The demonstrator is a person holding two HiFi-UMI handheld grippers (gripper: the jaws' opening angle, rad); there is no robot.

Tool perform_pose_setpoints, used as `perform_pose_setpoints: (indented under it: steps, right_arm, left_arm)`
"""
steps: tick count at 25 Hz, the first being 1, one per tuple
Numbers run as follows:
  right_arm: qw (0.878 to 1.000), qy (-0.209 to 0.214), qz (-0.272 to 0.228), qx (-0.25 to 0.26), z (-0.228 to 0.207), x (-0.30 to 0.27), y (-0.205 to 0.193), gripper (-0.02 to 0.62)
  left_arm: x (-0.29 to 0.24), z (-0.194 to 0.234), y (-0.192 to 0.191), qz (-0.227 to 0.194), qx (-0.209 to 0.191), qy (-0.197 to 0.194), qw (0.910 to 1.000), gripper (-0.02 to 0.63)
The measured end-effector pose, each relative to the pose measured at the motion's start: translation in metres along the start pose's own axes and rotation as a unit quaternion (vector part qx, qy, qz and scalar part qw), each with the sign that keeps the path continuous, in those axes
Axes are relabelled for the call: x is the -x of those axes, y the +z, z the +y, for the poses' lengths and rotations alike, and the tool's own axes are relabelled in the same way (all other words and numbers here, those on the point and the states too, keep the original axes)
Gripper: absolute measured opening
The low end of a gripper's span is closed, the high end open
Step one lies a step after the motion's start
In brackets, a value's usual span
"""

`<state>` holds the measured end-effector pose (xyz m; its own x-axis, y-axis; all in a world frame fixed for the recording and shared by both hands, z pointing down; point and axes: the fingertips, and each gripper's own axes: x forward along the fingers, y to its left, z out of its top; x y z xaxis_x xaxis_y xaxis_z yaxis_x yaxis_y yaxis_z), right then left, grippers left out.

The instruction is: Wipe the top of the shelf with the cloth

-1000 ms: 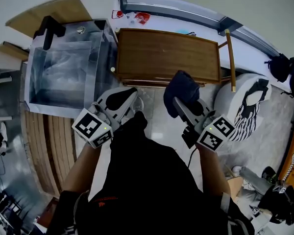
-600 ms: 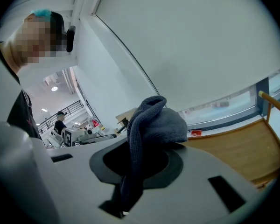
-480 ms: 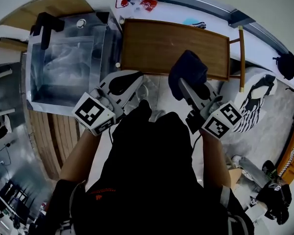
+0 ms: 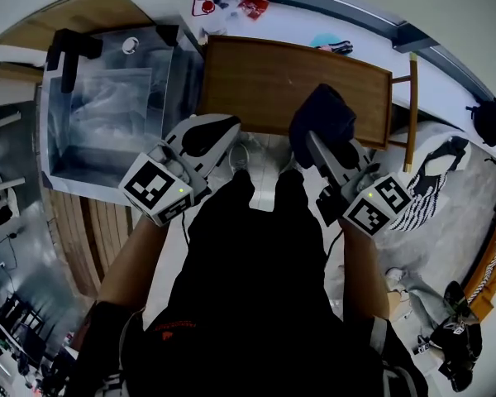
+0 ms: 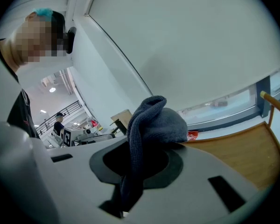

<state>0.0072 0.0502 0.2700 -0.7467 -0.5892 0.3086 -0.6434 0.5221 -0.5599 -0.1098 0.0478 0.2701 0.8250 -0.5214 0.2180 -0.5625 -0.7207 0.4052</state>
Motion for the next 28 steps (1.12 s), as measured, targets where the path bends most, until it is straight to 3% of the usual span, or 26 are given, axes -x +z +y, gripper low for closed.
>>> perform_pose_setpoints:
  steps: [8, 14, 28]
  right_arm:
    - [0.999, 0.022, 0.030, 0.007, -0.054, -0.014, 0.016, 0.057]
    - [0.997, 0.049, 0.051, 0.011, -0.091, -0.040, 0.033, 0.057]
    - [0.988, 0.108, 0.097, 0.049, -0.121, -0.113, 0.043, 0.057]
  left_arm:
    - [-0.032, 0.035, -0.005, -0.004, -0.004, 0.057, 0.9984, 0.020]
    - [-0.050, 0.055, -0.015, -0.001, 0.018, 0.101, 0.9947, 0.020]
    - [-0.050, 0.092, -0.030, 0.004, 0.049, 0.172, 0.9838, 0.020]
